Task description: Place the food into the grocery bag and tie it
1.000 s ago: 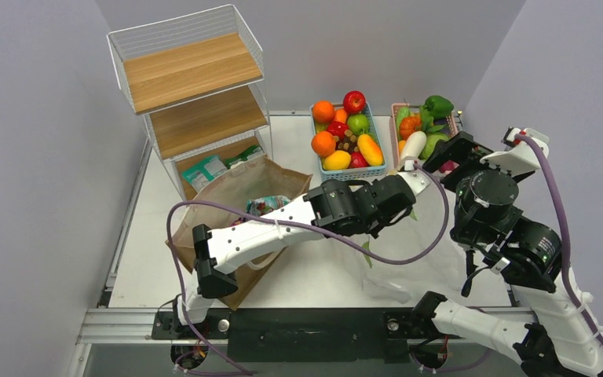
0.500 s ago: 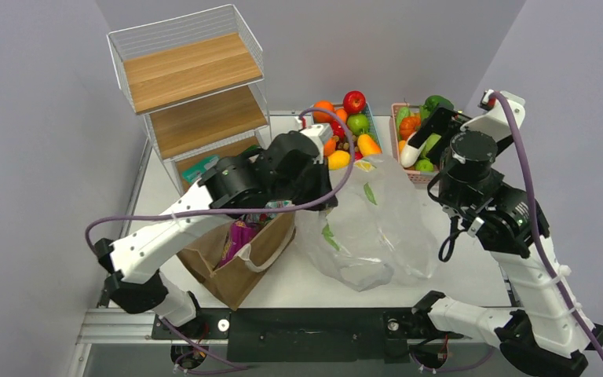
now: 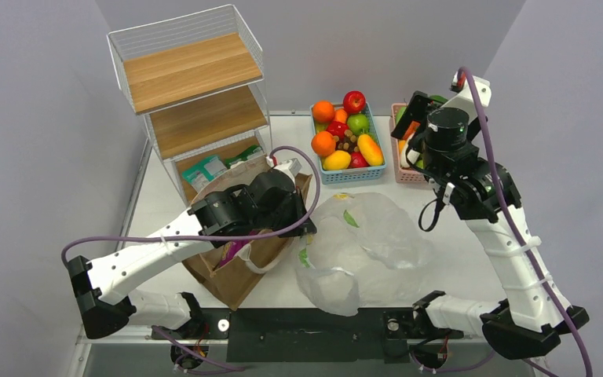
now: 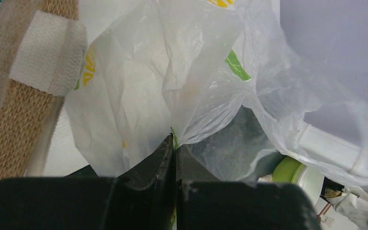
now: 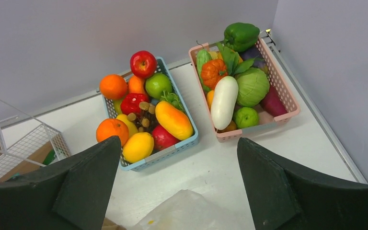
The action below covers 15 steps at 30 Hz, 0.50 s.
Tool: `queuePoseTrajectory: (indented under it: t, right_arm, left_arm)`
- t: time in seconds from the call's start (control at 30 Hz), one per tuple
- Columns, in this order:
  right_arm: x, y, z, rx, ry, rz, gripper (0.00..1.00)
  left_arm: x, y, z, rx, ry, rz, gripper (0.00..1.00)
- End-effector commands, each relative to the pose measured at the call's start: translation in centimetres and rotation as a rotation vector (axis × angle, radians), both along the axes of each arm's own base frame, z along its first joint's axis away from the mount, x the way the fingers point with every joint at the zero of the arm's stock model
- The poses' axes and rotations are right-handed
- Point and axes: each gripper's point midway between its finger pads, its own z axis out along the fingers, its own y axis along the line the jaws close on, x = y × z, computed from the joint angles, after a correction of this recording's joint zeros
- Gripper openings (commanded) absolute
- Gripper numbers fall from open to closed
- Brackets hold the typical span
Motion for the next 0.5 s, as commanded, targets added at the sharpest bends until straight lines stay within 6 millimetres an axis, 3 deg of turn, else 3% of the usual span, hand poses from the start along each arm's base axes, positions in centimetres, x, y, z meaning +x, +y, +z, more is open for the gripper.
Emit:
queuePoseTrajectory:
  t: [0.0,0.27,0.37,0.47]
  right_arm:
    - [1.8,0.5,-0.9,0.028,0.028,0.012,0.87]
    - [6.3,1.9,-5.0,0.028,0.156,0.057,0.85]
    - [8.0,2.4,-6.3,0.011,0.197,0.075,0.85]
    - [10.4,2.9,-8.9,-0.008,0.276,0.119,0.85]
  left_arm:
    - [-0.1,-1.3,2.2,-0.134,-0.028,0.013,0.00]
    - [-0.3,0.9,2.6,-0.049,-0.040,0.048,0.00]
    - [-0.4,1.2,2.1,-0.036,-0.035,0.052,0.00]
    - [-0.6,0.9,1.3,-0.049,-0.016,0.048,0.00]
